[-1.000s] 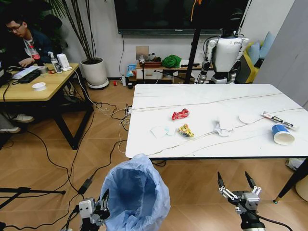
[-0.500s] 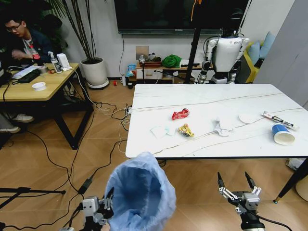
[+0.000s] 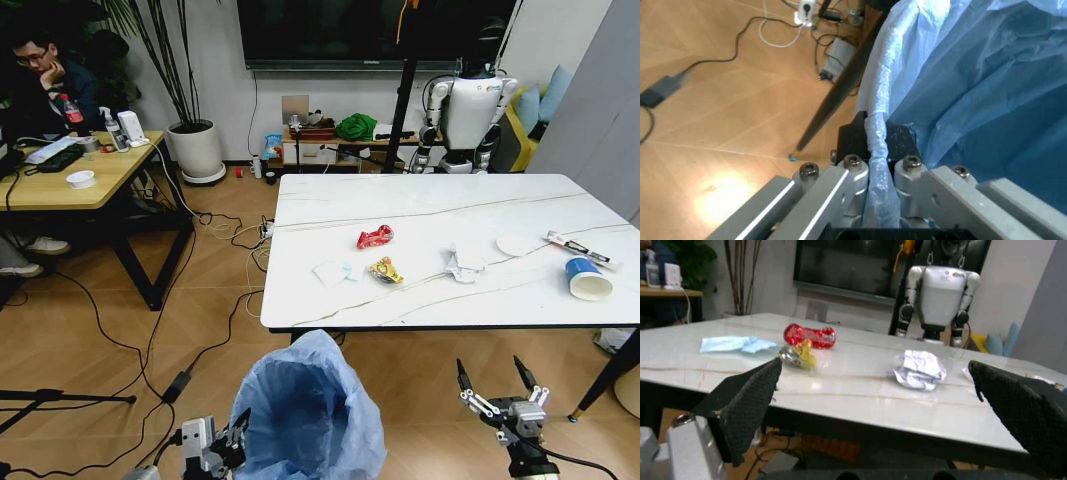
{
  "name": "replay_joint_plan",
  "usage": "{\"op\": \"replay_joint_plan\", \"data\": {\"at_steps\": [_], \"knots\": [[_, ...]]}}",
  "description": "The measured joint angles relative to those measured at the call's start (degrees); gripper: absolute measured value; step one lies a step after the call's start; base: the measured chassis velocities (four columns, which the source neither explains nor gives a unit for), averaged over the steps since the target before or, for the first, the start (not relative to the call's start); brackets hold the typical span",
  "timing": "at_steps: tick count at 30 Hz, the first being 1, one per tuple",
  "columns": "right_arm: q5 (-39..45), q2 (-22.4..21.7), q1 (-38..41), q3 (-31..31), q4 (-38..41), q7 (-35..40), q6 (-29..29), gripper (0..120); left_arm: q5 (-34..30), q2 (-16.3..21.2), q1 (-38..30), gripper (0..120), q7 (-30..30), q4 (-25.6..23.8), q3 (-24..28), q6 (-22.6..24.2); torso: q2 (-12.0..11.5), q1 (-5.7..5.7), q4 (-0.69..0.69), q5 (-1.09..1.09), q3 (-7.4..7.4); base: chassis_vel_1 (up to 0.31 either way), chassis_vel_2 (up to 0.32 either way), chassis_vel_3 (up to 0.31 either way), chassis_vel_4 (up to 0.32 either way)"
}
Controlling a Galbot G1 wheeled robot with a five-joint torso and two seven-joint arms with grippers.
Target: Pick up the trash bin and place the trash from the table into it.
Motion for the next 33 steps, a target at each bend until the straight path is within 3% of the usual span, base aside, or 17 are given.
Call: {"op": "replay_joint_plan", "data": {"at_steps": [8,11,12,13,14,17,22,27,33], "knots": [[11.27,-9.56,1.12,-2.36,5.07,3.86,-9.80,100,-0.18,1.52,-1.39,0,-2.32,-0.16,0.08,4.05,-0.06,-0.04,-0.02,0.00,-0.04,0.000,0.000,0.000,0.000],[16.42,-15.99,3.45,-3.34,5.11,5.33,-13.38,100,-0.17,1.53,-1.24,0,-2.38,-0.07,-0.45,4.47,-0.09,-0.04,-0.02,0.02,-0.05,0.000,0.000,0.000,0.000],[19.15,-20.14,5.00,-4.10,4.97,6.27,-15.28,100,-0.27,1.34,-1.22,0,-2.35,-0.12,-0.66,4.56,-0.09,-0.04,0.02,-0.02,-0.05,0.000,0.000,0.000,0.000],[19.15,-20.14,5.00,-4.10,4.97,6.27,-15.28,100,-0.27,1.34,-1.22,0,-2.35,-0.12,-0.66,4.56,-0.09,-0.04,0.02,-0.02,-0.05,0.000,0.000,0.000,0.000],[21.89,-24.05,6.88,-5.53,4.58,7.71,-17.41,100,-0.29,1.04,-1.23,0,-2.10,-0.26,-0.74,4.56,-0.10,-0.04,-0.01,0.00,-0.06,0.000,0.000,0.000,0.000],[27.05,-29.90,13.04,-9.70,2.73,9.57,-20.98,100,0.83,0.27,-0.76,0,-1.09,-0.30,-0.64,4.30,-0.13,-0.05,0.01,0.02,-0.06,0.000,0.000,0.000,0.000],[32.87,-33.38,19.21,-14.21,0.92,10.95,-23.24,100,1.52,-0.17,0.10,0,-0.39,-0.49,-0.74,3.91,-0.14,-0.05,0.01,0.00,-0.07,0.000,0.000,0.000,0.000],[38.89,-37.72,27.21,-22.87,-4.08,11.92,-25.12,100,1.61,-0.75,0.48,0,-0.05,-0.75,-1.56,3.35,-0.15,-0.08,-0.01,-0.02,-0.09,0.000,0.000,0.000,0.000],[41.76,-37.89,36.29,-32.06,-9.64,12.61,-26.50,100,1.54,-0.98,0.47,0,0.05,-0.68,-2.37,3.04,-0.17,-0.08,-0.01,-0.01,-0.09,0.000,0.000,0.000,0.000]]}}
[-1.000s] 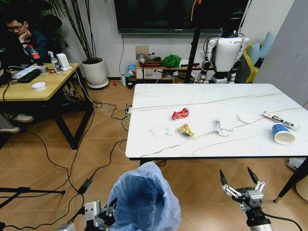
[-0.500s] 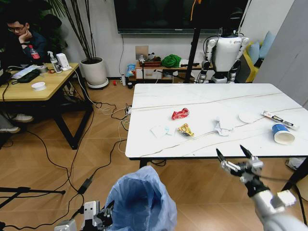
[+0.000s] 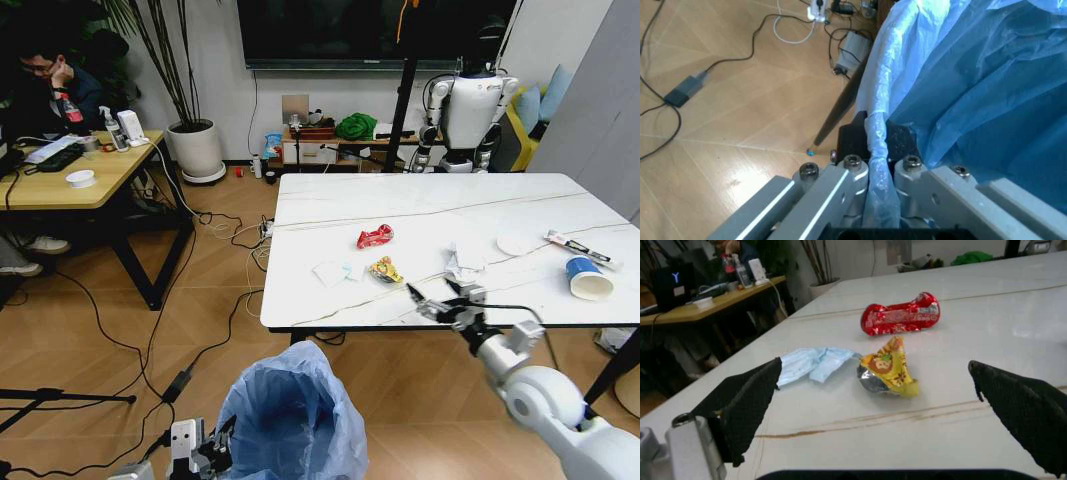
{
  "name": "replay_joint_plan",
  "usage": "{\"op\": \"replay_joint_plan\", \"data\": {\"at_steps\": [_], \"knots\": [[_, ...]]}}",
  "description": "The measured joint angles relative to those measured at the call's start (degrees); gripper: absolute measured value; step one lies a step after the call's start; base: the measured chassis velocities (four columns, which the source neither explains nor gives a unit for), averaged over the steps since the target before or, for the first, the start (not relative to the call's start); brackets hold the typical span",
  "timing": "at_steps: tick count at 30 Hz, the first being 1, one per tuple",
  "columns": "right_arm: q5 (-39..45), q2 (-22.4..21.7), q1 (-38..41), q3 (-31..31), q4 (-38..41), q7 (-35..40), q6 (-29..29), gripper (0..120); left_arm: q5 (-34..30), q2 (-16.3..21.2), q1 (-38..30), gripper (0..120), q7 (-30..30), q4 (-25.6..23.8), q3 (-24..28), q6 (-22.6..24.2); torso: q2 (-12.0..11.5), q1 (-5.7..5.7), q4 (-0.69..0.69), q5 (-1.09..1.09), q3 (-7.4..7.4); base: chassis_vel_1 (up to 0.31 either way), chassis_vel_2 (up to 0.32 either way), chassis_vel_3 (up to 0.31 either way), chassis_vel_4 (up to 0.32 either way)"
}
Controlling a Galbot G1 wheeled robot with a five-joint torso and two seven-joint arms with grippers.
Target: Pick up the trash bin and place the trash from the table into it.
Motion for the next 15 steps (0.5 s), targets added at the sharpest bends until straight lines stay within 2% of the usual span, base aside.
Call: {"op": "replay_joint_plan", "data": {"at_steps": [2,6,15], "knots": [[0.16,0.46,5.67,-4.37,-3.24,-0.02,-0.12,100,-0.18,-0.26,-0.11,0,0.02,0.12,-0.50,-0.12,-0.01,0.00,0.02,-0.01,0.00,0.000,0.000,0.000,0.000],[0.09,0.99,11.54,-9.35,-7.30,-0.21,0.12,100,-0.66,-0.49,-0.37,0,0.02,0.31,-1.16,-0.14,-0.02,0.00,0.02,0.00,0.00,0.000,0.000,0.000,0.000],[-0.19,1.99,17.02,-14.20,-14.07,-1.92,1.14,100,-1.63,-0.54,-0.89,0,-0.02,0.57,-1.48,-0.08,-0.02,-0.01,0.00,0.00,-0.01,0.000,0.000,0.000,0.000]]}}
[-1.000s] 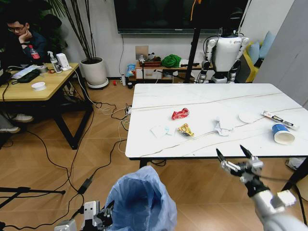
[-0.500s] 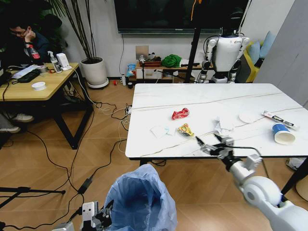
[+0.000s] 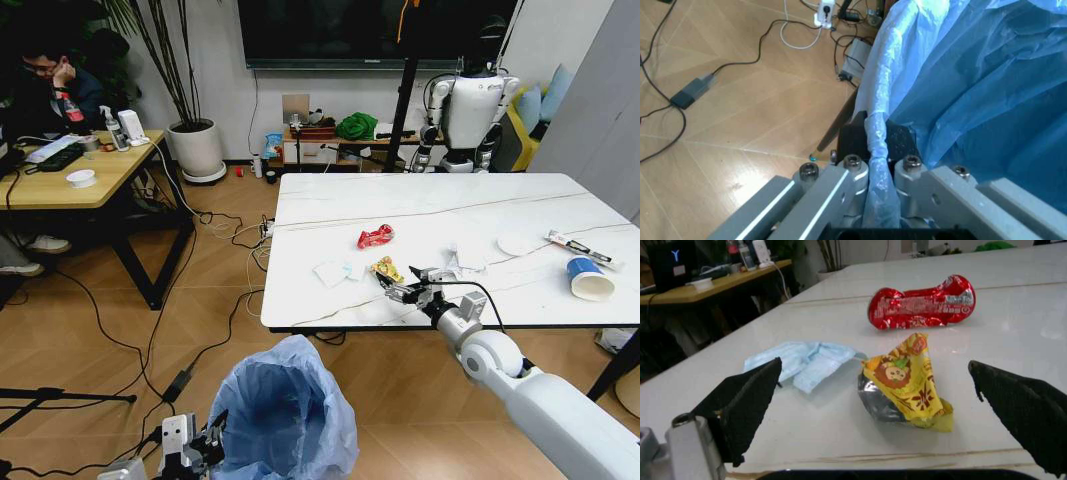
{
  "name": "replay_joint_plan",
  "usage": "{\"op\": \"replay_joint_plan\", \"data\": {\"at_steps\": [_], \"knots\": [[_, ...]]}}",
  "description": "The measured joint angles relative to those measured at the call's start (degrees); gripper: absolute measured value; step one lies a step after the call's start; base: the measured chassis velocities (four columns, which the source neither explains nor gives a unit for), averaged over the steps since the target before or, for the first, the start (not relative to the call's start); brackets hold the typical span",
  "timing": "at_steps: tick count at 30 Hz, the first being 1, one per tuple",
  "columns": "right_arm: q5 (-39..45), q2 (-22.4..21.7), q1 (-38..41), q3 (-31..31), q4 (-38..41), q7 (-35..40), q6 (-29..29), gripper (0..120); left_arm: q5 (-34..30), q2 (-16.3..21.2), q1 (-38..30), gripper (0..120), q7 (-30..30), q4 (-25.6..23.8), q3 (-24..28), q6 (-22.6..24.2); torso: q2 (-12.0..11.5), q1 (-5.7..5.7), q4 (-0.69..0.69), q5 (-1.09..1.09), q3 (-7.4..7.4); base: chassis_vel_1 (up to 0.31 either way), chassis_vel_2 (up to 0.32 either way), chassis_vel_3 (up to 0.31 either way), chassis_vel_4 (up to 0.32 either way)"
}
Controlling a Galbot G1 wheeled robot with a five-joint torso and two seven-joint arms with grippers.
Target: Pick up the trash bin and place the trash from the table into it.
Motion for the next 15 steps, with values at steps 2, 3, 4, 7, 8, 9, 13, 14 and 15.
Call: {"op": "replay_joint_plan", "data": {"at_steps": [2,3,4,7,8,9,13,14,15], "knots": [[-0.07,0.07,0.61,-0.49,-0.87,-0.30,0.06,100,-0.02,0.00,0.00,0,-0.02,0.04,-0.02,0.01,0.00,0.00,0.00,0.00,0.00,0.000,0.000,0.000,0.000],[-0.11,0.13,1.06,-0.86,-1.42,-0.46,0.10,100,-0.02,0.00,0.00,0,-0.02,0.07,-0.08,0.01,0.00,0.00,0.00,0.00,0.00,0.000,0.000,0.000,0.000],[-0.16,0.32,2.02,-1.72,-2.62,-0.71,0.13,100,-0.06,-0.03,0.01,0,-0.03,0.13,-0.27,0.01,0.00,0.00,0.00,0.00,0.00,0.000,0.000,0.000,0.000],[-0.26,0.61,3.10,-2.73,-4.07,-1.00,0.16,100,-0.14,-0.14,-0.03,0,-0.07,0.15,-0.54,0.02,0.00,0.00,0.01,0.01,0.00,0.000,0.000,0.000,0.000],[-0.36,0.76,3.56,-3.10,-4.67,-1.13,0.20,100,-0.17,-0.20,-0.06,0,-0.09,0.17,-0.64,0.02,-0.01,0.00,0.01,0.01,0.00,0.000,0.000,0.000,0.000],[-0.44,0.91,4.05,-3.47,-5.23,-1.27,0.25,100,-0.19,-0.26,-0.08,0,-0.10,0.18,-0.71,0.01,-0.01,0.00,0.00,0.01,0.00,0.000,0.000,0.000,0.000],[-0.56,1.41,6.36,-5.05,-7.05,-1.49,0.31,100,-0.20,-0.66,-0.28,0,-0.13,0.44,-0.83,-0.03,-0.01,0.00,0.01,0.01,-0.01,0.000,0.000,0.000,0.000],[-0.48,1.53,7.38,-5.67,-7.64,-1.55,0.31,100,-0.19,-0.83,-0.36,0,-0.14,0.54,-0.82,-0.05,-0.01,0.00,0.01,0.00,-0.01,0.000,0.000,0.000,0.000],[-0.38,1.61,8.25,-6.14,-8.14,-1.59,0.31,100,-0.16,-0.99,-0.41,0,-0.16,0.62,-0.77,-0.06,-0.01,0.00,0.01,0.00,-0.01,0.000,0.000,0.000,0.000]]}}
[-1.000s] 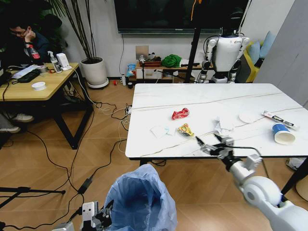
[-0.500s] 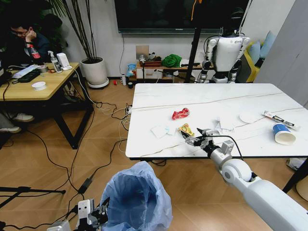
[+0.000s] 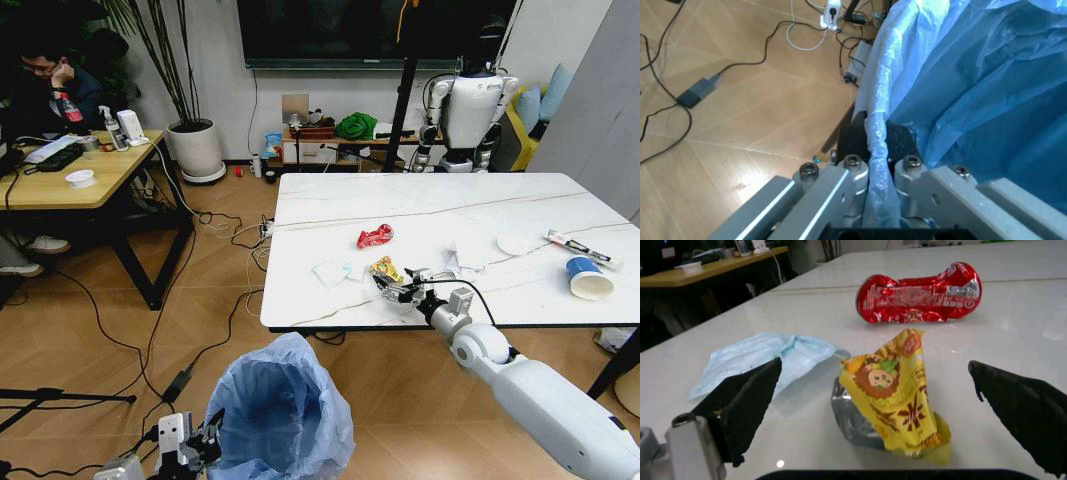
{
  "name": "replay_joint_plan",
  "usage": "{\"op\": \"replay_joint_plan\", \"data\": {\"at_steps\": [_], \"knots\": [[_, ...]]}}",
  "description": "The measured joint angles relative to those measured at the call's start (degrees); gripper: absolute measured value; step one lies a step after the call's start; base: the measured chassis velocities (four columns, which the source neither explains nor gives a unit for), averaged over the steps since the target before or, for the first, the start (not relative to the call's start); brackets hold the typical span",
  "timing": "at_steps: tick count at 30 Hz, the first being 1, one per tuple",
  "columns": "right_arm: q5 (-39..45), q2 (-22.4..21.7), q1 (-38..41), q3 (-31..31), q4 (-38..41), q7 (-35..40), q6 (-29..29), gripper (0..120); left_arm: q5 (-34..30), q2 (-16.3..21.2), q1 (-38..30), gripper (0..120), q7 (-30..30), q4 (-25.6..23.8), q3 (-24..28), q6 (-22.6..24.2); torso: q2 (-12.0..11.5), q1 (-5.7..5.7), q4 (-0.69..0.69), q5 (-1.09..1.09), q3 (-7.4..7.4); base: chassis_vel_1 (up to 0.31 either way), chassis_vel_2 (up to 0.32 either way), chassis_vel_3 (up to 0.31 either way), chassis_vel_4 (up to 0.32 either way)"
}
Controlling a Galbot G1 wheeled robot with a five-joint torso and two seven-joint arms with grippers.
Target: Pick up the trash bin and place the trash from the table into it.
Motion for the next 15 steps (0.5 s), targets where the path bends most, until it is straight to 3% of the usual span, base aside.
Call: {"op": "replay_joint_plan", "data": {"at_steps": [15], "knots": [[0.91,1.37,3.36,-3.52,-3.03,-0.85,0.08,100,-0.94,-0.07,-0.58,0,-0.51,0.33,-0.73,-0.05,0.00,0.00,-0.01,0.01,0.00,0.000,0.000,0.000,0.000]]}}
